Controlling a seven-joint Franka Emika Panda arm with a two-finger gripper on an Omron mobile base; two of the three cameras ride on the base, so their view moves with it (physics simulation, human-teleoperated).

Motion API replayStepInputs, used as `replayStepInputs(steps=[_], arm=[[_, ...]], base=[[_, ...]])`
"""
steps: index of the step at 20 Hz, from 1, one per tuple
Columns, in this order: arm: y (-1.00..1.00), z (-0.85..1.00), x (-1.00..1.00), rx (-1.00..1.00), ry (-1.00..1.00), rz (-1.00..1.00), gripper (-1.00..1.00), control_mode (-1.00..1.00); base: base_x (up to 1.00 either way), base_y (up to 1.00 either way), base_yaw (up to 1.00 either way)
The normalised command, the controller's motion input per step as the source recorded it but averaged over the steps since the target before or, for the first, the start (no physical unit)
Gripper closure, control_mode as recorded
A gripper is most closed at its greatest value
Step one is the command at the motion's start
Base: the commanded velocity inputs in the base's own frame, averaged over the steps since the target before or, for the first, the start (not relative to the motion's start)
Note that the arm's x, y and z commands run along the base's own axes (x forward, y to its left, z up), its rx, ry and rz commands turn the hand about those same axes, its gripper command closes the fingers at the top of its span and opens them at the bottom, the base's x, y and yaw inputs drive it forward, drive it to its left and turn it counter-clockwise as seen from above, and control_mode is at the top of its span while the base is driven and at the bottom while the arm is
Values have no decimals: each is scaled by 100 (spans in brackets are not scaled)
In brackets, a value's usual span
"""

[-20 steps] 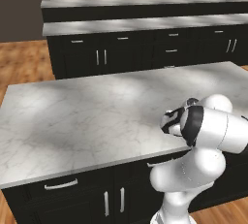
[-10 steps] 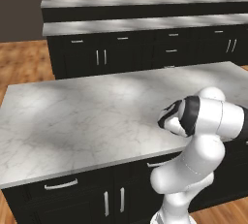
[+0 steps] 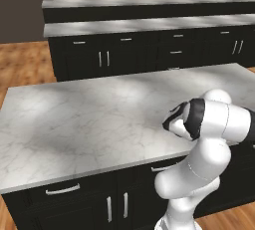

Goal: Take the chicken drumstick from the fridge and place it on the digital scale on the counter by the fridge. Wait a few seconds for a reading, then move it to the plate on the dining counter.

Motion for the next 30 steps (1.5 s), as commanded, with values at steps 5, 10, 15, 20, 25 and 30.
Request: replayStepInputs(steps=[5,10,15,20,25,30], arm=[[0,83,-51,9,-3,0,100,-100],[5,100,-65,12,0,0,100,-100],[19,100,-51,8,1,0,100,-100],[27,100,-31,5,8,0,100,-100],[50,100,-27,1,14,2,100,-100],[68,100,-44,0,10,11,100,-100]], base=[[0,0,0],[0,0,0],[0,0,0],[0,0,0],[0,0,0],[0,0,0]])
